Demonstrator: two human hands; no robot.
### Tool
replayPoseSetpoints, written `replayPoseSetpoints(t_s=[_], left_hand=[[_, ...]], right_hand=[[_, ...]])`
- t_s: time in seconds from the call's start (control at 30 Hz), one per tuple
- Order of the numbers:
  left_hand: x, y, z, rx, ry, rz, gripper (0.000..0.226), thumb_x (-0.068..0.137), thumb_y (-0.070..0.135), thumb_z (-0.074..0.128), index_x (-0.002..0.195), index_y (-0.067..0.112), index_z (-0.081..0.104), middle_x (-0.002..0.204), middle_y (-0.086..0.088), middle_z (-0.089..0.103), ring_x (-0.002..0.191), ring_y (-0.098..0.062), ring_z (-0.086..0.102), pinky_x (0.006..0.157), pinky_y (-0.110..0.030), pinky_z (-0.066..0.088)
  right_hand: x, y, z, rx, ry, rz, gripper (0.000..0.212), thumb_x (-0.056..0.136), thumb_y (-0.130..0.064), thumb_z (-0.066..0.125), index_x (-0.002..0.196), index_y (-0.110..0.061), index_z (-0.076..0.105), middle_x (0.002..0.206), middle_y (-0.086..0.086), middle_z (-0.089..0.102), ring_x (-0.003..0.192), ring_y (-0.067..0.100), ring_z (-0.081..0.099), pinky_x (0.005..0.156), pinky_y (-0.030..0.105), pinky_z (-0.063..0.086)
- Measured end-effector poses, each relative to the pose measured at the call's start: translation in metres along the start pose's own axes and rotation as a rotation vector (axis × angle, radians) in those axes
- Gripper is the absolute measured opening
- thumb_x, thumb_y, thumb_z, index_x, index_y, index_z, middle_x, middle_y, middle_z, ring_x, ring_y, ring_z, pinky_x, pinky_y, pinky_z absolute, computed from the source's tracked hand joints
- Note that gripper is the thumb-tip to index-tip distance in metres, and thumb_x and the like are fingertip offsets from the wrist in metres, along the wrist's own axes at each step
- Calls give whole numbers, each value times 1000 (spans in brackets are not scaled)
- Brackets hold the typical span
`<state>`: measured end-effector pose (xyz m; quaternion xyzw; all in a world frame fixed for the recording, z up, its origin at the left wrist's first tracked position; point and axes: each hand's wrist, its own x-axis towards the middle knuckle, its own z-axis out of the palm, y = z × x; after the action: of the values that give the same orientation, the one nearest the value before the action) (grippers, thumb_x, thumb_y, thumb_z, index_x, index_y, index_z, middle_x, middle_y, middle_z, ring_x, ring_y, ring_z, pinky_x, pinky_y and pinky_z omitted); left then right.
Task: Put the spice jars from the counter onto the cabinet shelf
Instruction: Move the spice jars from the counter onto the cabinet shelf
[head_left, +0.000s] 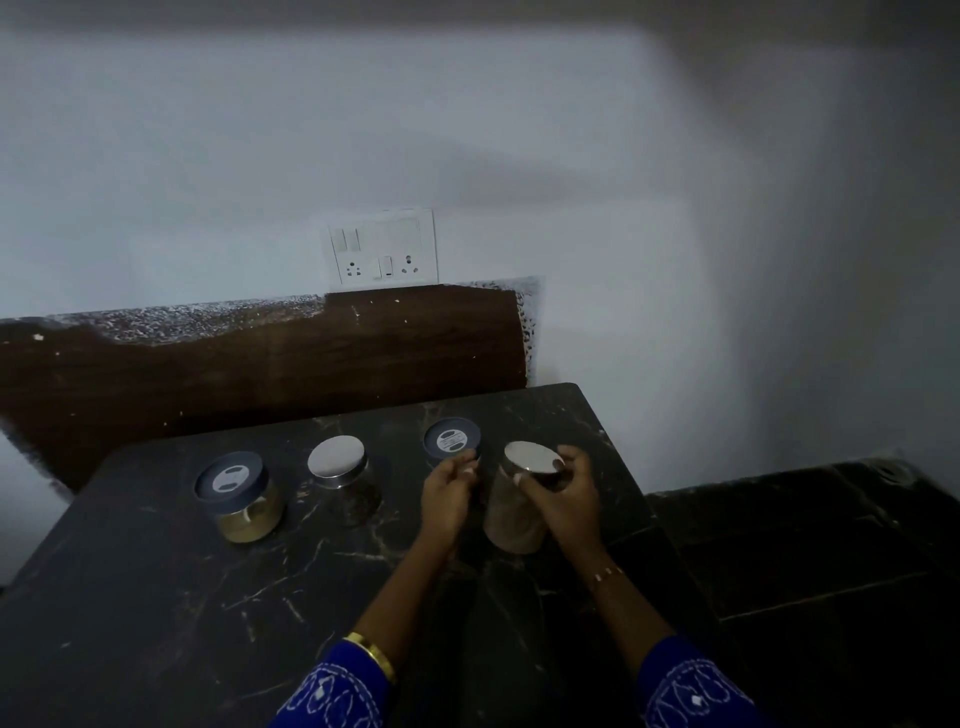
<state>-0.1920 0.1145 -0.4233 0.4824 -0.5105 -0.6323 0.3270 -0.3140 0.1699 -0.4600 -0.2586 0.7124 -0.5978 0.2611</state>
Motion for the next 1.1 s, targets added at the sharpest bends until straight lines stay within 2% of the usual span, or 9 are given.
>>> replayPoseSetpoints(t_s=[0.13,0.3,0.43,0.53,0.67,0.8,0.87,0.97,1.1], left_hand=[[-6,18,-15,-18,-4,1,31,95,6,41,123,1,53,127,-20,56,115,-31,55,100,-43,45],[-18,44,-31,-119,-125,-61,32,99,30,32,107,14,58,107,-15,63,91,-23,60,80,-35,49],[-20,58,-41,-273,-244,-110,33,99,37,25,96,22,55,97,-9,62,89,-22,60,73,-34,49],[-18,64,-49,-340,-253,-127,33,98,42,28,101,22,54,101,-11,62,92,-24,60,77,-38,50],[-9,72,-65,-407,-135,-107,39,88,50,48,103,16,60,104,-14,66,96,-28,63,88,-43,49],[-1,74,-76,-423,-1,-47,50,76,48,64,112,14,62,111,-13,68,103,-29,65,92,-46,52],[1,73,-80,-420,41,-12,38,82,42,61,110,16,63,113,-12,67,104,-28,64,93,-49,51],[1,73,-85,-416,77,61,25,88,22,56,111,17,63,116,-9,64,106,-26,62,94,-50,51],[-3,78,-88,-398,-121,66,47,85,32,58,127,13,50,124,-12,58,110,-26,59,91,-42,50]], right_hand=[[-9,-41,4,314,-101,49,59,82,-11,67,132,-22,39,129,13,52,101,23,59,70,26,52],[-21,-83,21,449,-241,-102,34,88,-10,58,118,-19,45,104,0,60,88,11,61,68,20,49],[-24,-100,40,432,-200,-161,32,88,-18,60,116,-20,45,105,-2,60,91,10,61,71,21,50],[-27,-108,52,353,-124,-184,27,89,-26,58,112,-19,45,99,-4,59,85,5,60,66,14,46],[-30,-115,59,192,-135,-184,25,89,-27,60,109,-15,51,96,-5,59,84,8,59,58,9,45],[-46,-112,68,260,-344,-87,51,87,-23,62,133,-26,40,113,-4,58,93,4,60,71,18,53],[-49,-111,73,398,-380,-26,47,90,-21,56,135,-27,41,112,-6,59,102,14,62,83,31,55],[-49,-112,75,634,-388,103,39,94,-20,46,133,-14,45,122,11,59,112,29,59,86,39,52],[-51,-116,76,685,-371,207,38,98,-33,32,116,-8,55,108,15,63,96,25,61,79,35,49]])
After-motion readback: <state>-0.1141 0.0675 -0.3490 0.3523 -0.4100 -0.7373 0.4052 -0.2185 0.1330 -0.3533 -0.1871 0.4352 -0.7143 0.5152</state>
